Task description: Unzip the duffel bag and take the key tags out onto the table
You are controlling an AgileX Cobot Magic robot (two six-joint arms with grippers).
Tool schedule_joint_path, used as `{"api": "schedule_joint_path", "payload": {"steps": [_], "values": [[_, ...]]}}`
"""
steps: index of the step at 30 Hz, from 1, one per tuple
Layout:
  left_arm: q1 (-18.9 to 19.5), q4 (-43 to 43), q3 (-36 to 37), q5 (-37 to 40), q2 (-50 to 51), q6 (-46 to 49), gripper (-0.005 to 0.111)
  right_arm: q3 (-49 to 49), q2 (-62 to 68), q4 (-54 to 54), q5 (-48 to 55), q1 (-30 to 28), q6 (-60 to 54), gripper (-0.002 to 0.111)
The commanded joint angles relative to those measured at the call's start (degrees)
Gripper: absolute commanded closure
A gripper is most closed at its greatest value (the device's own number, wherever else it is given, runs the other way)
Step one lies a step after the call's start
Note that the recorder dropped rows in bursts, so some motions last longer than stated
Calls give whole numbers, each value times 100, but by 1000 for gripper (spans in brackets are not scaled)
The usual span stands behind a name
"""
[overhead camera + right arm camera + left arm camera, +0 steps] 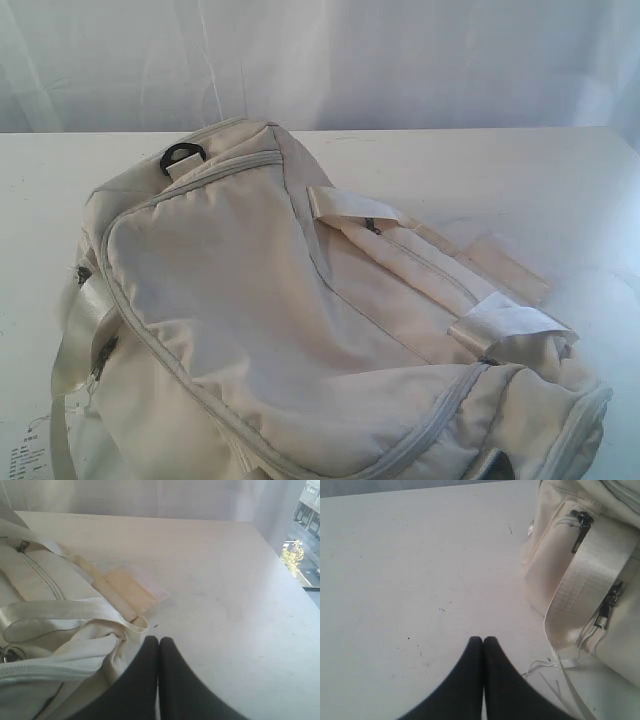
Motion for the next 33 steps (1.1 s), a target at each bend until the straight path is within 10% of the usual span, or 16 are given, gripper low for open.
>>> {"api": "schedule_joint_path", "payload": {"steps": [1, 33], "values": [[1, -15, 26, -7, -25, -28, 107, 12, -27, -14, -17, 10, 32, 108], [1, -15, 26, -688, -25, -28, 107, 12, -27, -54, -116, 10, 0, 108]]}}
